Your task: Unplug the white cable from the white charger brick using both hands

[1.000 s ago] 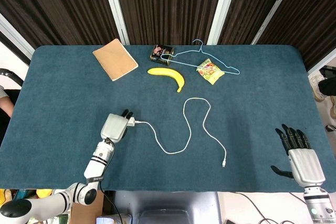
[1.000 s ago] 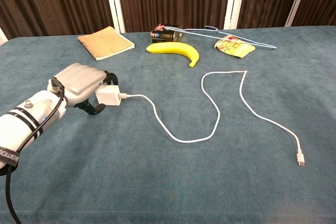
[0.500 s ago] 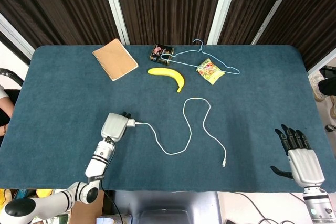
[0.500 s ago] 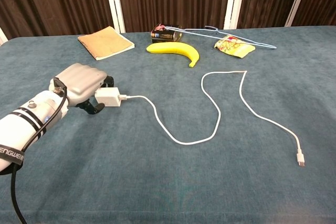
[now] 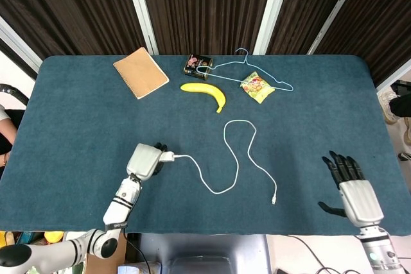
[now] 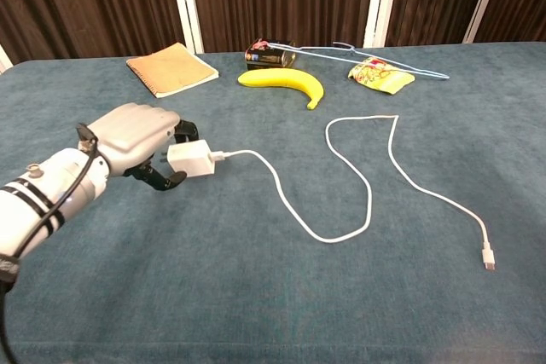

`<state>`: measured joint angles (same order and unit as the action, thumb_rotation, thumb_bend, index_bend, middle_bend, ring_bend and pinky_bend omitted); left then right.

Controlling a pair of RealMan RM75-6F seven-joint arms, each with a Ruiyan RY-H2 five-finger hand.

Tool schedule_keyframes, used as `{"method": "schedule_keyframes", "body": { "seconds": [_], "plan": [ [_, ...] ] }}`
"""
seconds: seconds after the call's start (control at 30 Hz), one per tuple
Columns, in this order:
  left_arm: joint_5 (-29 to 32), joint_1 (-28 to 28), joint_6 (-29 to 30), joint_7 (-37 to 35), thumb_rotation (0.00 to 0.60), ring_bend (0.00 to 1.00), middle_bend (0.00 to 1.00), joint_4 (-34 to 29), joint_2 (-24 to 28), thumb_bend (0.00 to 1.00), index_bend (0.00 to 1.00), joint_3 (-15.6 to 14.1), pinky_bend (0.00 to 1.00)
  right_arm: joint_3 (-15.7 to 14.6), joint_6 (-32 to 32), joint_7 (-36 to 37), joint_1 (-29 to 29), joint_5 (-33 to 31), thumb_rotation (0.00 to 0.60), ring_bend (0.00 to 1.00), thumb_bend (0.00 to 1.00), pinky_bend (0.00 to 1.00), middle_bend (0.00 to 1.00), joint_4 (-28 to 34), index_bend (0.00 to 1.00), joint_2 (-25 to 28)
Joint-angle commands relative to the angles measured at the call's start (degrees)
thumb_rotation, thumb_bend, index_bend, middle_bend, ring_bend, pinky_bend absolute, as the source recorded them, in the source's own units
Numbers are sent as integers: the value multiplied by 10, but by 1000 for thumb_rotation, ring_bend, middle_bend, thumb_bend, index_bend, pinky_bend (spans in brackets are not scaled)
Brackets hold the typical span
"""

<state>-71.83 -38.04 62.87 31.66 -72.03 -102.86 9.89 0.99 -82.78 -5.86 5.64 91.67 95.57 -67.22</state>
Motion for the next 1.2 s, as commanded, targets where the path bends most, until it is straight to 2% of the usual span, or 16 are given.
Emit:
{"method": "schedule_keyframes", "body": {
  "seconds": [0.03,0.13,0.2,0.27,0.37,0.53,0.73,0.93,1.03,1.2],
  "plan": [
    [12,18,6,36,600,1000,747,-98,53,630,696,-16,1000,19,10,18,30,17,600,0,100,0,0,2,179,-29],
    [11,23,23,55,600,1000,750,-126,61,643,696,-16,1000,34,41,13,62,19,600,0,138,0,15,26,309,-43],
    [15,26,30,67,600,1000,751,-144,66,648,696,-18,1000,50,58,4,82,11,600,0,201,0,63,42,411,-57],
    [18,28,38,83,600,1000,752,-168,74,654,697,-19,1000,71,70,-16,102,-8,600,0,260,0,125,52,513,-88],
    [21,30,50,106,600,1000,755,-196,83,661,697,-19,1000,100,85,-44,134,-34,600,9,271,0,178,51,591,-148],
    [13,32,73,137,600,1000,758,-221,91,658,697,-20,1000,133,118,-76,187,-75,600,22,290,0,201,26,631,-238],
    [17,33,81,153,600,1000,758,-247,101,657,697,-22,1000,162,138,-137,237,-119,600,23,311,0,203,-6,631,-315],
    [16,32,84,160,600,1000,759,-255,104,658,697,-22,1000,174,148,-168,263,-144,600,22,316,0,204,-24,633,-348],
    [17,30,85,167,600,1000,759,-257,104,658,697,-23,1000,187,163,-198,295,-173,600,23,333,0,205,-52,638,-394],
    [25,27,84,171,600,1000,760,-260,101,658,697,-20,1000,193,169,-213,317,-199,600,23,345,0,210,-77,647,-427]
  ]
}}
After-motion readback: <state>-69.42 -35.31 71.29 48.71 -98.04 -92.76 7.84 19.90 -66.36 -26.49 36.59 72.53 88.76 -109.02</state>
